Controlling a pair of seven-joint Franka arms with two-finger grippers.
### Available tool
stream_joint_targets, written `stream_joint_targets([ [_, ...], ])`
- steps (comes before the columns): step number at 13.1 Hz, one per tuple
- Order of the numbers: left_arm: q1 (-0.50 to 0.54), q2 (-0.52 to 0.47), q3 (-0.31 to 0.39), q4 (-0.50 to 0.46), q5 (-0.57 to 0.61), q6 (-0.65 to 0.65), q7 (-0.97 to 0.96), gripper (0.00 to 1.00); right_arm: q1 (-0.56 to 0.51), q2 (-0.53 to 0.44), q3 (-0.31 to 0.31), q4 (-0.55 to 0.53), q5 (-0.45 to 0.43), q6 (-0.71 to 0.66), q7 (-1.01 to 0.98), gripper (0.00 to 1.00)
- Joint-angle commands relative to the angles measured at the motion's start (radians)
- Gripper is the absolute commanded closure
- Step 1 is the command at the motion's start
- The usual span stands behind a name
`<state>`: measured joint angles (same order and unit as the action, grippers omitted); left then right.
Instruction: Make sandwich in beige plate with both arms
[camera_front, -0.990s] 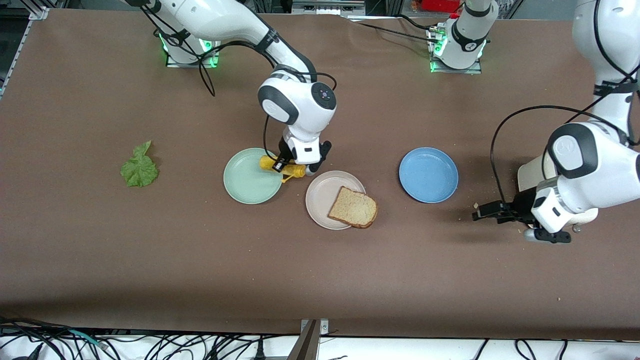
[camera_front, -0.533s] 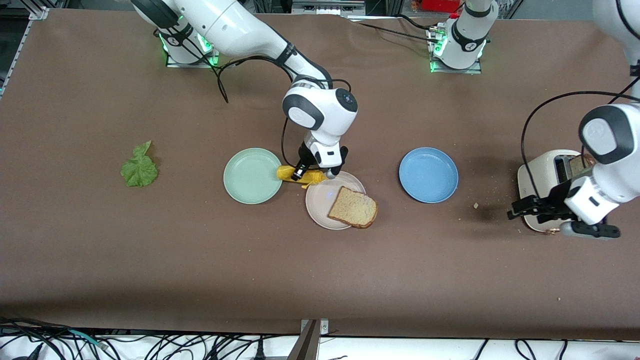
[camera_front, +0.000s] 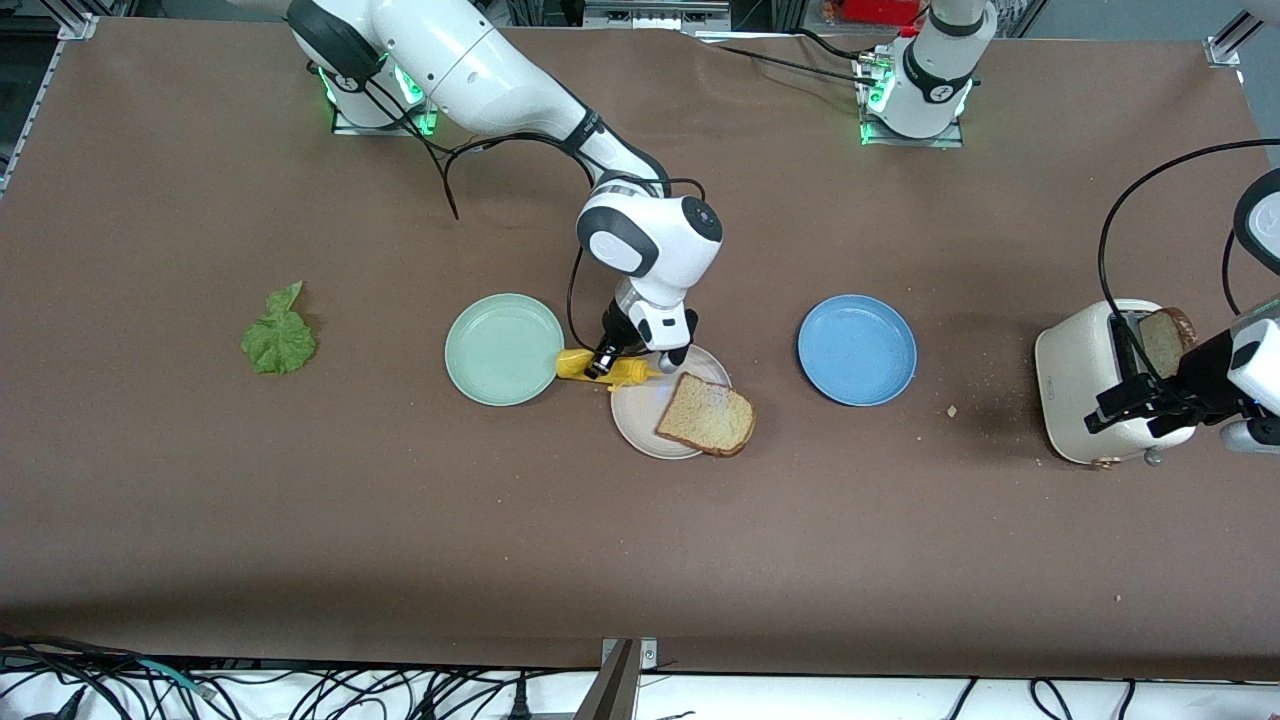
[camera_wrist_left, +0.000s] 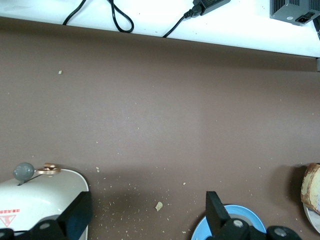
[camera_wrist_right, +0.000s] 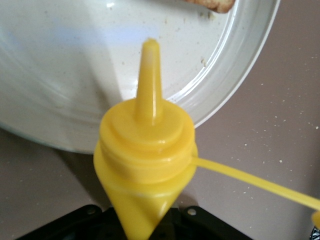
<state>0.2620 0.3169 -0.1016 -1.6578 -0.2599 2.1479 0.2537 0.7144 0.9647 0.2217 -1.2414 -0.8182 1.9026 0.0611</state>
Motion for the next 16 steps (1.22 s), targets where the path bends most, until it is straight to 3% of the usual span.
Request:
stream_joint_targets([
  [1,0.013,-0.041,-0.01,-0.03,0.037,-0.01,-0.014,0.0,0.016,0.026,-0.007,0.048,-0.015,-0.023,-0.02,1.0],
  [5,0.017,-0.053,-0.01,-0.03,0.037,-0.017,-0.014,0.0,-0.01,-0.009,-0.001,0.05,0.011,-0.039,-0.05,1.0],
  [11,0.019,-0.071,-0.01,-0.031,0.037,-0.022,-0.013,0.0,-0.085,-0.147,0.004,0.033,0.192,-0.115,-0.22,1.0],
  [14,0.019,-0.101,-0.01,-0.042,0.037,-0.065,-0.013,0.0,-0.196,-0.295,0.005,-0.093,0.322,-0.108,-0.277,1.0],
  [16,0.016,-0.12,-0.01,-0.042,0.077,-0.104,-0.011,0.0,-0.28,-0.372,0.037,-0.148,0.381,-0.106,-0.349,1.0],
])
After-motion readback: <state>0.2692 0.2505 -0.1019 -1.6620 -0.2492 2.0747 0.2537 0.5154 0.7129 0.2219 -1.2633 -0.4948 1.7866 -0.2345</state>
